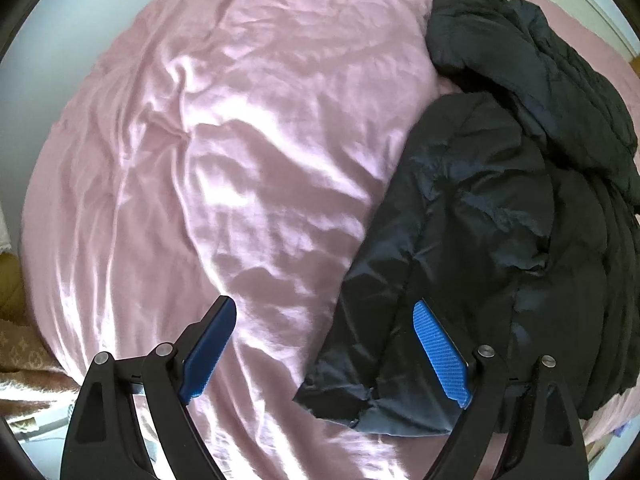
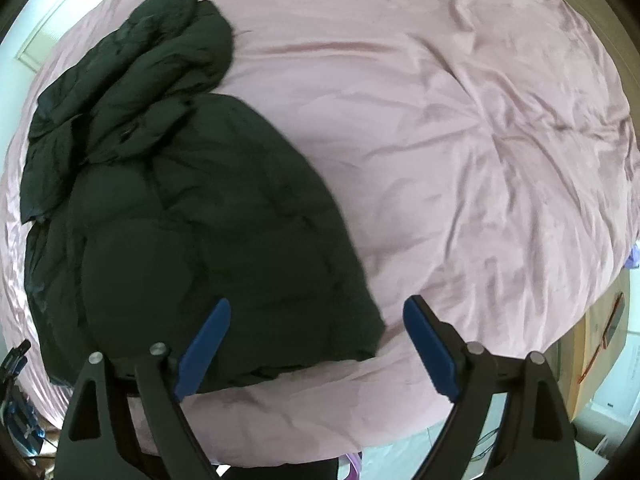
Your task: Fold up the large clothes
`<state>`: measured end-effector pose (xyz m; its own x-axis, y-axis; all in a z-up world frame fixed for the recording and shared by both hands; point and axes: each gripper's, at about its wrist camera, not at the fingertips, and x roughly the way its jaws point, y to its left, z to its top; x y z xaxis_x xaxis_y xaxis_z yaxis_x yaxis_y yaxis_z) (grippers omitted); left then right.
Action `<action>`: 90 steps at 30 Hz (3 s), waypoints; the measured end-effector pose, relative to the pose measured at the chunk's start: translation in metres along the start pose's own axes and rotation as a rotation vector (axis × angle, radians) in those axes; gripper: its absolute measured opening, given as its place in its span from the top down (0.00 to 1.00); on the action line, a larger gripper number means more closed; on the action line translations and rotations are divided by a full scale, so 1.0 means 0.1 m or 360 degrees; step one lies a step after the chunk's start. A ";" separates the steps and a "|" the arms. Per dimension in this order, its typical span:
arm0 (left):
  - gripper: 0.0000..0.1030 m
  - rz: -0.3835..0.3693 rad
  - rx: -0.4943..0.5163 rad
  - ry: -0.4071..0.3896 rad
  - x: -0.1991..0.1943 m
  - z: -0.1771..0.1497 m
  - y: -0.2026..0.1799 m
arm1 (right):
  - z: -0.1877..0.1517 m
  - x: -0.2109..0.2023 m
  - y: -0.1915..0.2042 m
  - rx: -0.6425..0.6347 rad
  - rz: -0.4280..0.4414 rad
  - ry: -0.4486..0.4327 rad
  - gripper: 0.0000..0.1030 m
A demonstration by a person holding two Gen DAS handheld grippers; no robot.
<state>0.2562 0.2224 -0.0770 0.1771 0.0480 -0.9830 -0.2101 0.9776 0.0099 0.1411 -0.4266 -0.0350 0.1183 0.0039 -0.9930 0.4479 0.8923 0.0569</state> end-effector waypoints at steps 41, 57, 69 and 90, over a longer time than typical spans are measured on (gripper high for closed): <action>0.11 -0.0798 -0.0119 0.0574 1.24 -0.14 0.04 | 0.48 1.54 -0.22 -0.0050 0.0693 0.0722 0.01; 0.36 -0.0856 -0.0188 0.0576 1.10 -0.28 -0.39 | 0.34 1.57 -0.05 -0.0071 0.0742 0.0762 0.31; 0.59 -0.0850 -0.0217 0.0537 1.01 -0.33 -0.83 | 0.21 1.53 0.14 -0.0076 0.0742 0.0770 0.49; 0.85 -0.0983 -0.0230 0.0443 0.66 -0.14 -0.72 | 0.12 1.32 0.49 -0.0180 0.0811 0.0682 0.81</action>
<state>0.2695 0.1521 -0.1453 0.0563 -0.5821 -0.8112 -0.2795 0.7708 -0.5725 0.1892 -0.3876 -0.1623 -0.0819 0.5950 -0.7996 0.3311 0.7729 0.5412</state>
